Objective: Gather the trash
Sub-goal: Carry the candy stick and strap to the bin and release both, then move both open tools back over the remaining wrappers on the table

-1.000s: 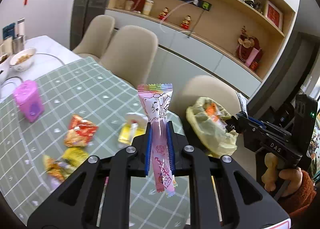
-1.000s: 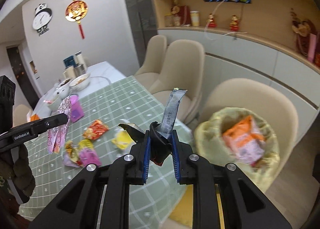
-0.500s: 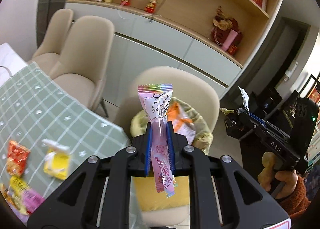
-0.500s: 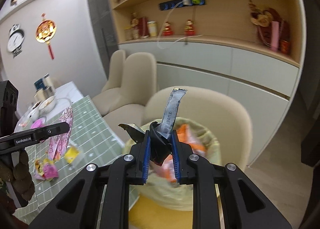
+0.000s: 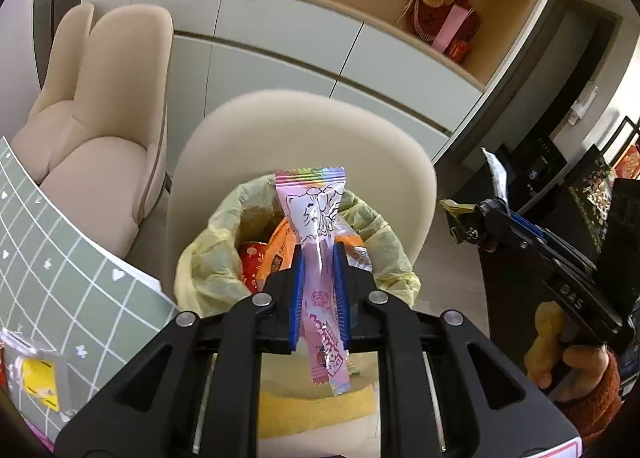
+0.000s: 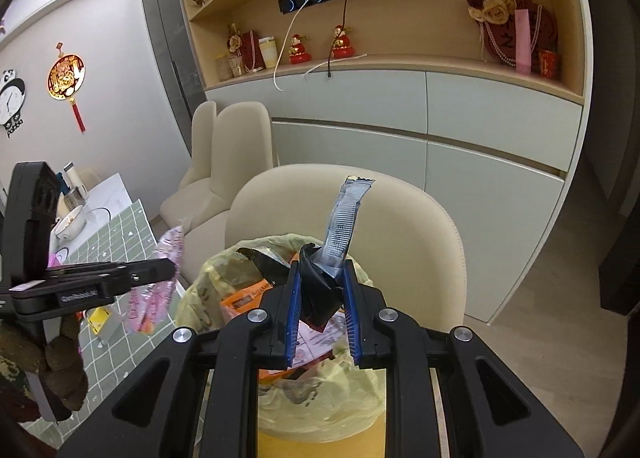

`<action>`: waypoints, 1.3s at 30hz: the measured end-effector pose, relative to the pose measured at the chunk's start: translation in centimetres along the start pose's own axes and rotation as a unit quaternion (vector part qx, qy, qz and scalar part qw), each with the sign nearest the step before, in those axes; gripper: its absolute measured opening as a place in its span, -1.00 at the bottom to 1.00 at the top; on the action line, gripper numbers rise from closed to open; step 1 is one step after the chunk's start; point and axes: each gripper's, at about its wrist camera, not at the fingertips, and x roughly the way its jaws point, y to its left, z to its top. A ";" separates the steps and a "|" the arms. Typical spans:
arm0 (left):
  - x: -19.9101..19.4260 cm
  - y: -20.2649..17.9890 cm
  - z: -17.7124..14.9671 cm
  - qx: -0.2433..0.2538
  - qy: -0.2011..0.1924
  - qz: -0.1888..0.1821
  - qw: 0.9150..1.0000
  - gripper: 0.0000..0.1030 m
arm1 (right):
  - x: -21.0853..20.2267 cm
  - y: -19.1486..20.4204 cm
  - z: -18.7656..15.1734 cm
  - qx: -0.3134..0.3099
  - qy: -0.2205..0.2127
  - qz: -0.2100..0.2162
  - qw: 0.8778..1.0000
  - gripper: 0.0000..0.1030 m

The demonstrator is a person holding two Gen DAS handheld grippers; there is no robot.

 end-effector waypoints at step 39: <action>-6.4 6.8 -4.2 -0.083 -0.033 0.100 0.991 -0.20 | 10.0 5.2 -1.3 -0.036 0.099 0.076 0.991 -0.59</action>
